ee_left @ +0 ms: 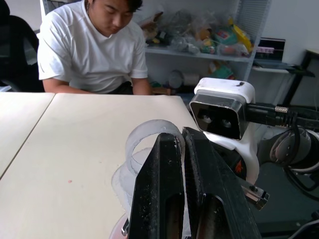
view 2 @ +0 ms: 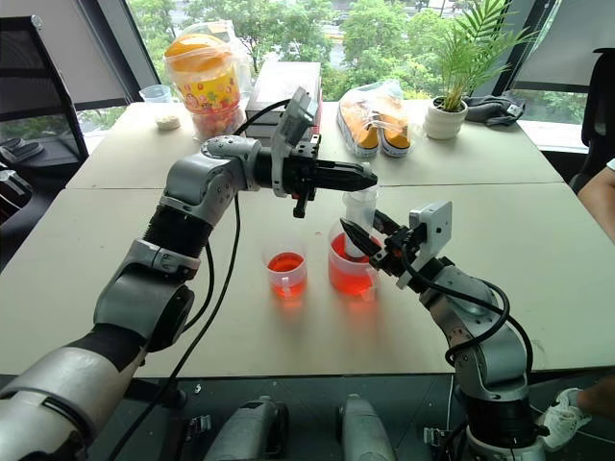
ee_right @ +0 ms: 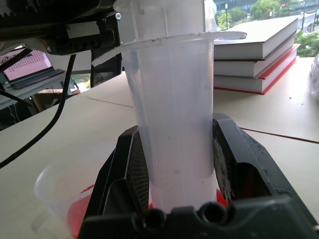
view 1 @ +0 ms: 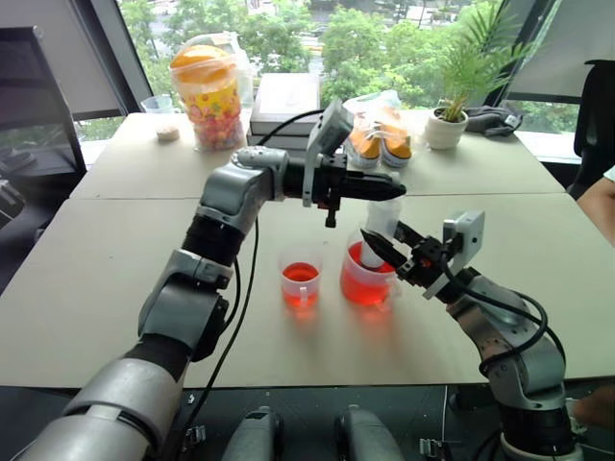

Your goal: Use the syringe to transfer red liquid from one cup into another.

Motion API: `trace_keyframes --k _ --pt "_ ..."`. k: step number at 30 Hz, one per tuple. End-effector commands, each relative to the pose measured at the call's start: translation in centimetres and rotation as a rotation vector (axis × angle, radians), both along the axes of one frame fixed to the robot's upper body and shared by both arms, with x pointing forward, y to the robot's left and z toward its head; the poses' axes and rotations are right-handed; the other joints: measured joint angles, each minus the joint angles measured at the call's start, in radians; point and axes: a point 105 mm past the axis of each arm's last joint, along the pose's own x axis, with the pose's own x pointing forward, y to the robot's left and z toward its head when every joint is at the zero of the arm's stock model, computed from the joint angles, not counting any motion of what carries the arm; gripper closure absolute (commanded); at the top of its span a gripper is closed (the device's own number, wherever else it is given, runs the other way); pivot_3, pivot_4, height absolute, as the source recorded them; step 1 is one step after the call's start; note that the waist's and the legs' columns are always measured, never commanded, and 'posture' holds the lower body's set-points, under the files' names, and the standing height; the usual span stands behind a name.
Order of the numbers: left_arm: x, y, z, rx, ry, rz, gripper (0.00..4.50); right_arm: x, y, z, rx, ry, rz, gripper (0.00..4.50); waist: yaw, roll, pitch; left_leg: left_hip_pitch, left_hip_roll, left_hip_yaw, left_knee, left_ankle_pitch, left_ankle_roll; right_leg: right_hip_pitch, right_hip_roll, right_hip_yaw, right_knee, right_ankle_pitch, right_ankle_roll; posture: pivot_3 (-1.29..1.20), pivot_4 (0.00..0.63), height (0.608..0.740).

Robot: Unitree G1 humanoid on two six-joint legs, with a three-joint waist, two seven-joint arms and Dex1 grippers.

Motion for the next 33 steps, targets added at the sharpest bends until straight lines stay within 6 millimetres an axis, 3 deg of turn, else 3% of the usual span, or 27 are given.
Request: trace_keyframes --k 1,13,21,24,30,33 --pt "-0.3 0.7 5.9 -0.153 -0.171 0.028 4.46 -0.9 1.5 -2.0 -0.028 0.079 0.093 3.11 0.0 0.0 0.0 0.0 0.0 0.0 0.0 0.0 0.0 0.0 0.0 0.0 0.0 0.0 0.0 0.0 0.15 0.74" --pt "-0.3 0.7 6.5 -0.164 -0.192 0.028 4.46 -1.1 1.8 -1.6 -0.027 0.069 0.108 3.11 0.0 0.0 0.0 0.0 0.0 0.0 0.0 0.0 0.0 0.0 0.0 0.0 0.0 0.0 0.0 0.0 0.15 0.74" --pt "-0.4 0.7 5.3 -0.126 -0.193 0.019 4.46 -0.8 1.6 0.5 -0.028 0.003 0.105 3.11 -0.001 0.0 0.0 0.0 0.0 0.0 0.0 0.0 0.0 0.0 0.0 0.0 0.0 0.0 0.0 0.0 0.15 0.74" --pt "-0.1 0.7 4.4 -0.097 -0.178 0.039 3.54 -0.7 1.3 2.0 -0.017 -0.035 0.097 3.11 -0.001 0.0 0.0 0.0 0.0 0.0 0.0 0.0 0.0 0.0 0.0 0.0 0.0 0.0 0.0 0.0 0.15 0.74" --pt "0.0 1.9 2.8 -0.048 -0.194 0.039 0.83 -0.6 0.9 4.1 -0.008 -0.074 0.094 3.11 0.001 0.0 0.0 0.0 0.0 0.0 0.0 0.0 0.0 0.0 0.0 0.0 0.0 0.0 0.0 0.0 0.15 0.74" --pt "-0.3 3.0 2.5 -0.042 -0.199 0.03 0.83 -0.6 0.6 4.6 -0.009 -0.082 0.092 3.11 -0.005 0.0 0.0 0.0 0.0 0.0 0.0 0.0 0.0 0.0 -0.001 0.001 0.0 0.0 0.0 0.0 0.15 0.74"
